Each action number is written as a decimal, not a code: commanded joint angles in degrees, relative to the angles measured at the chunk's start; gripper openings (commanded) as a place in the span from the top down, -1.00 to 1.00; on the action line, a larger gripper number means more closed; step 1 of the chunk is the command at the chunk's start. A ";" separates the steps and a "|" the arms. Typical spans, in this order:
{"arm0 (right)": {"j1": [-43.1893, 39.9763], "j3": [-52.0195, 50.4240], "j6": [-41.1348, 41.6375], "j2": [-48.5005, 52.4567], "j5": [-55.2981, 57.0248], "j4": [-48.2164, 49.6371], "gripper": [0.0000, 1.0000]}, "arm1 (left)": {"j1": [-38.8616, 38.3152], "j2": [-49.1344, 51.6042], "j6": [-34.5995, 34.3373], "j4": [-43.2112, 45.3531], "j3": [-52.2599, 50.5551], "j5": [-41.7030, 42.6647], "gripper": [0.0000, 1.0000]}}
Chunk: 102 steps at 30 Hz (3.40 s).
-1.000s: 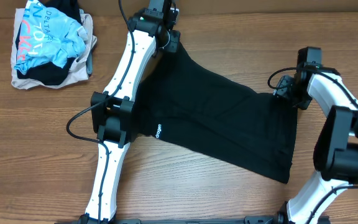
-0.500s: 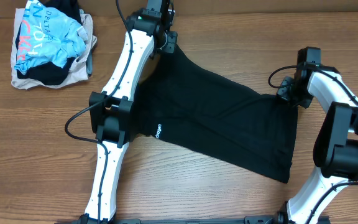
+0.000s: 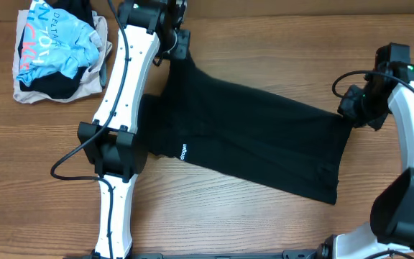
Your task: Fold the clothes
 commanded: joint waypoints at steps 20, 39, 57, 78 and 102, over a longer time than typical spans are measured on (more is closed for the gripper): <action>-0.09 -22.97 1.18 -11.37 -3.26 2.34 0.76 | -0.57 -0.57 0.28 -15.50 -22.21 -3.89 0.92; -0.26 -27.02 1.16 -11.34 -0.68 7.91 -1.00 | 0.33 -0.90 -0.02 -13.18 -17.35 -10.64 -1.00; -4.15 -42.95 4.44 -11.13 -4.96 24.92 -0.48 | 4.55 -0.87 -1.90 -12.76 2.14 -8.41 -1.00; -21.16 -31.21 -0.98 -11.13 -5.42 21.33 0.92 | 6.19 -0.85 -2.51 -9.66 2.14 -8.85 -1.00; 13.99 -22.80 6.05 -11.13 -14.10 15.69 0.92 | 6.71 -0.85 -2.29 -9.55 2.14 -8.83 -0.99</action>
